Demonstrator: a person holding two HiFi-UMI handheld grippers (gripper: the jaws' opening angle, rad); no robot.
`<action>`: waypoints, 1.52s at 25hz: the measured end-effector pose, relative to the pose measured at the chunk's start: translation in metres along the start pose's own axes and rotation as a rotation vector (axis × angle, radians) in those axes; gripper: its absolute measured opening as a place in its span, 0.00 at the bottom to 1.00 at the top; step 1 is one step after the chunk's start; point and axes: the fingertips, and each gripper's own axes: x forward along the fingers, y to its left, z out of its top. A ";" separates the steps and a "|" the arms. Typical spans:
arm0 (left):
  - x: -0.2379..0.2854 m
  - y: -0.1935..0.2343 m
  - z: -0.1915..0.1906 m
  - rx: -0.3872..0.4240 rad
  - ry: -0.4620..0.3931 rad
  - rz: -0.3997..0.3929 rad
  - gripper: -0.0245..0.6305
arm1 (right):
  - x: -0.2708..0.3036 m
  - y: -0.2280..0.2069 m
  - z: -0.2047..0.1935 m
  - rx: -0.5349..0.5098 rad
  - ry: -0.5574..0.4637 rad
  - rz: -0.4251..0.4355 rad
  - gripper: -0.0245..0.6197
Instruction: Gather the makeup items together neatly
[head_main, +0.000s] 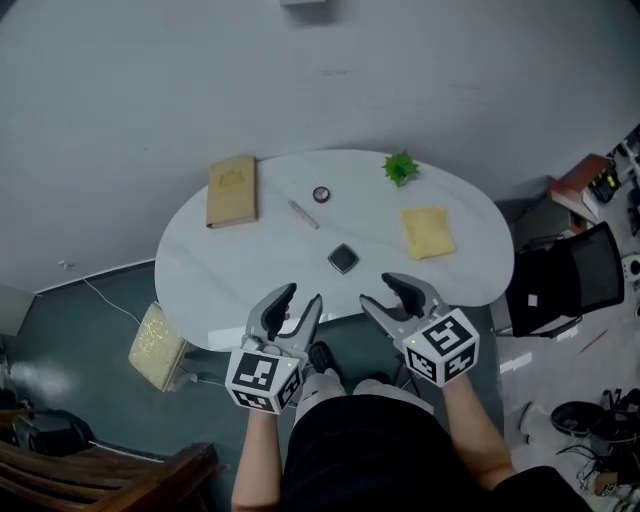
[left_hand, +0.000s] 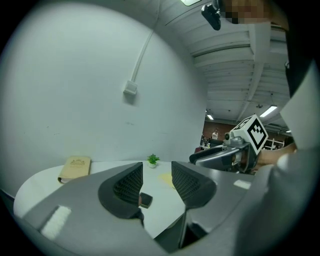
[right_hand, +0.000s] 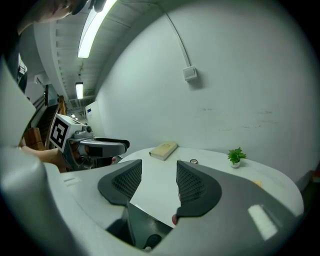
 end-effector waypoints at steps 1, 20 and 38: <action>0.001 0.005 -0.001 0.002 0.006 -0.008 0.32 | 0.005 0.000 0.000 0.001 0.006 -0.003 0.38; 0.017 0.058 -0.024 0.005 0.092 -0.082 0.35 | 0.088 -0.020 -0.055 -0.017 0.244 -0.138 0.41; 0.066 0.064 -0.052 -0.024 0.186 -0.096 0.36 | 0.151 -0.059 -0.106 -0.045 0.405 -0.135 0.44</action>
